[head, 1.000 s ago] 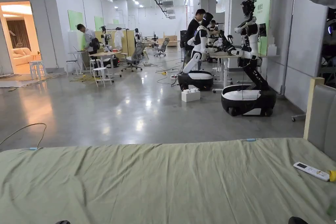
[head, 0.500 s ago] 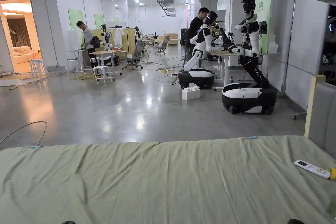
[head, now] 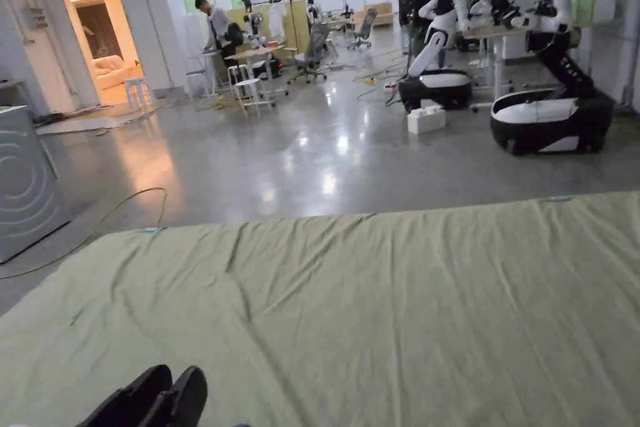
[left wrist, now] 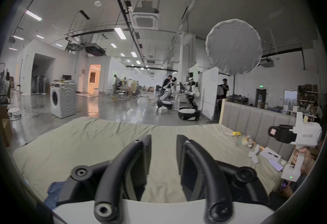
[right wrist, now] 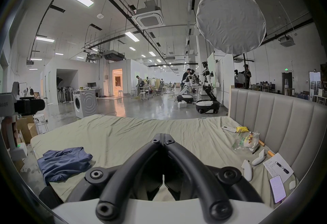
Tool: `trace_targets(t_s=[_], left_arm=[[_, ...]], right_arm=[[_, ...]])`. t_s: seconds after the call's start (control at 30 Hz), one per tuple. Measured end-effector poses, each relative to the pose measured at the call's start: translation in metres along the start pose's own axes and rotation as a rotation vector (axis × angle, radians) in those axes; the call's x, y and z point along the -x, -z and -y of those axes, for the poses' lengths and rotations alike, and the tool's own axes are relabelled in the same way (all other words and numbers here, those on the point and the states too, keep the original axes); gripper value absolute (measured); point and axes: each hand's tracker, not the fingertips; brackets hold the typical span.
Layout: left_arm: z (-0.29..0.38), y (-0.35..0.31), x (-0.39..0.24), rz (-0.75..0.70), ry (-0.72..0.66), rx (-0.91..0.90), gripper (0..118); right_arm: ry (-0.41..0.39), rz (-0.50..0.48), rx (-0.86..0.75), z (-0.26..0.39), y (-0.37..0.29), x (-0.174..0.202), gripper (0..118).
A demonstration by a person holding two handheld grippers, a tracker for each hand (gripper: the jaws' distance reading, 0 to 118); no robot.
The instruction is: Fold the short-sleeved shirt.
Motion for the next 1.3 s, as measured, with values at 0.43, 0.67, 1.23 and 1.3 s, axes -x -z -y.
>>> trace_targets(t_s=[0.43,0.67,1.23,1.3], left_arm=[[0.107,0.08,0.145,-0.173,0.003,0.551,93],[0.201,0.164,0.201,-0.257,-0.078,0.766,93],[0.212,0.187,0.212,-0.361,-0.133,0.854,3],[0.187,0.174,0.211,-0.34,-0.265,0.731,3]], right_arm=[[0.067,-0.018,0.203,0.04,0.005,0.012,0],[0.05,0.014,0.28,0.049,0.004,0.012,0],[0.042,0.049,0.405,0.08,-0.012,-0.004,0],[0.03,0.046,0.399,0.082,-0.016,-0.007,0]])
